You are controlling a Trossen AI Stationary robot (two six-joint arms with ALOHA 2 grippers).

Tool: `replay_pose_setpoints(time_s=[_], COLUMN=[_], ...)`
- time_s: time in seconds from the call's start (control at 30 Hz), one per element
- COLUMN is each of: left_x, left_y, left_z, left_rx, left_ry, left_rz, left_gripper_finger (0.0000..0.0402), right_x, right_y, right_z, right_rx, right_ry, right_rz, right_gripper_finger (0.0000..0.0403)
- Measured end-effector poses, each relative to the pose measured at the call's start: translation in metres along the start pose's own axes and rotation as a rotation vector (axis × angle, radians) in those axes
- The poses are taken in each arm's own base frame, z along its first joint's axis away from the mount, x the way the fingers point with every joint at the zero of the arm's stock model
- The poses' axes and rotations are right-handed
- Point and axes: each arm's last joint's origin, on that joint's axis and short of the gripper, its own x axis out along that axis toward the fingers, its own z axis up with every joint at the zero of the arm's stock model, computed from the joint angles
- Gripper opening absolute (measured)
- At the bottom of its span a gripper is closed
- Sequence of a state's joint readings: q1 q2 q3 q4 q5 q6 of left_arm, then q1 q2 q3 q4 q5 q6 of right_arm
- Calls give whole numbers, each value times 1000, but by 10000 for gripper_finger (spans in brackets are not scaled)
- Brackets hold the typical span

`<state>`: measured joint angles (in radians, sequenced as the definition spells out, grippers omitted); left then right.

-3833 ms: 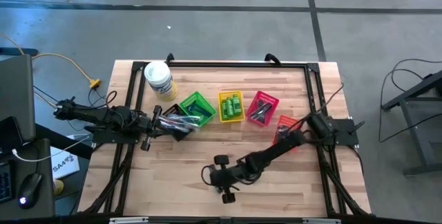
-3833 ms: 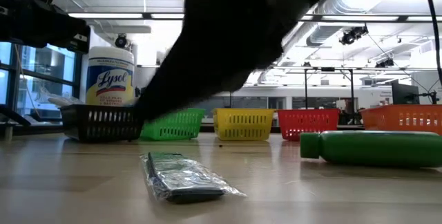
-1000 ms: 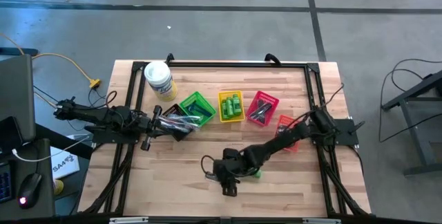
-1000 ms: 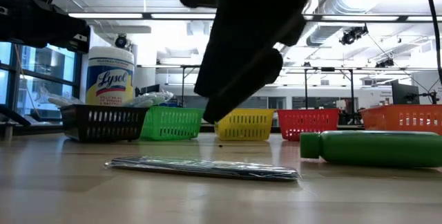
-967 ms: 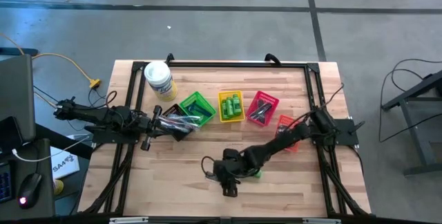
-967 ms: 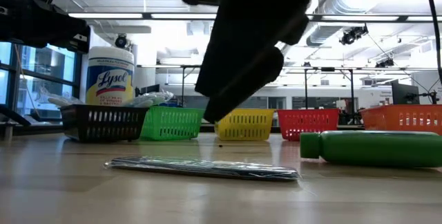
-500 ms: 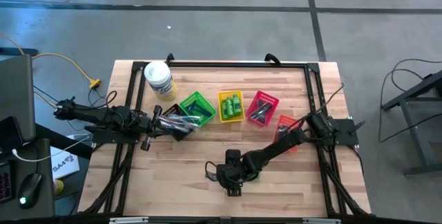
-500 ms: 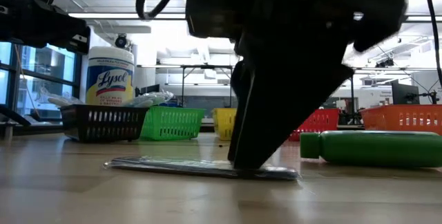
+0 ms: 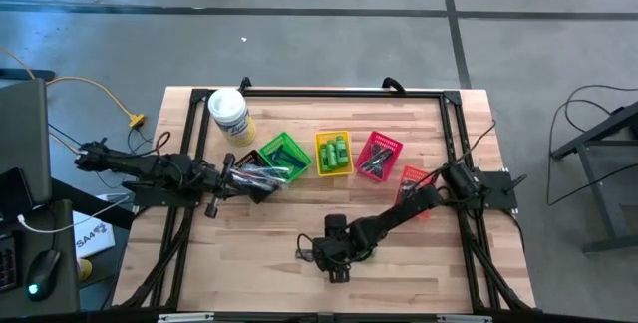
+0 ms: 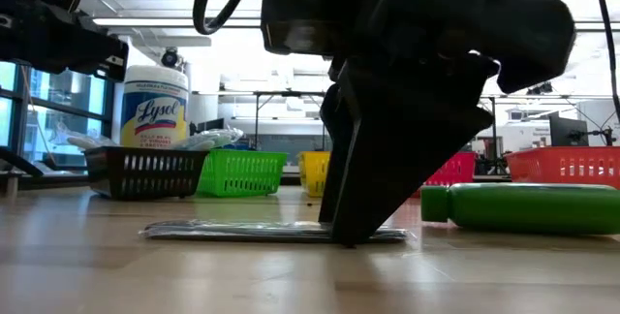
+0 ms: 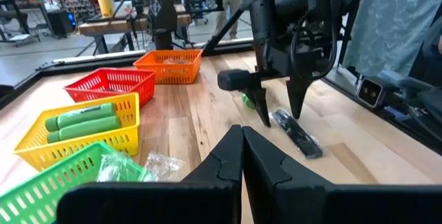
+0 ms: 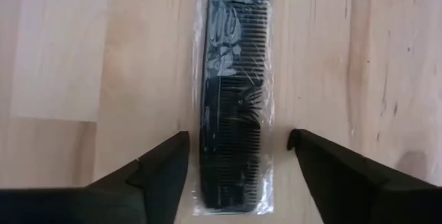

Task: Pick & Place Travel size toiletries
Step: Put the black hair comb into the red bin

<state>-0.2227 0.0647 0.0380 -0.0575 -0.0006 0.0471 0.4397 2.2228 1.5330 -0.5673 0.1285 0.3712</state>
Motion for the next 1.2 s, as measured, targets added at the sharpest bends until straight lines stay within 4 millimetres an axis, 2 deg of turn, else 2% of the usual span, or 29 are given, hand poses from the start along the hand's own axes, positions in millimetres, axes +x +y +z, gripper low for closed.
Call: replay_pose_setpoints(time_s=[0.5, 0.7, 0.83, 1.0, 1.2], left_x=[3, 3, 3, 3, 3], left_y=[0, 0, 0, 0, 0], left_z=[-3, -3, -3, -3, -3], left_rx=[0, 0, 0, -1, -1], left_ry=[45, 45, 45, 45, 45], left_rz=[-2, -2, -2, -2, -2], left_gripper_finger=[0, 0, 0, 0, 0], right_x=[4, 4, 4, 0, -2], right_y=[-12, -12, -12, -10, -10], right_z=[1, 1, 1, 1, 2], right_rx=[-9, -9, -5, -8, -7], right_ry=[35, 28, 26, 4, -9], right_rz=[9, -11, -18, -50, -58], right_gripper_finger=[113, 113, 130, 112, 113])
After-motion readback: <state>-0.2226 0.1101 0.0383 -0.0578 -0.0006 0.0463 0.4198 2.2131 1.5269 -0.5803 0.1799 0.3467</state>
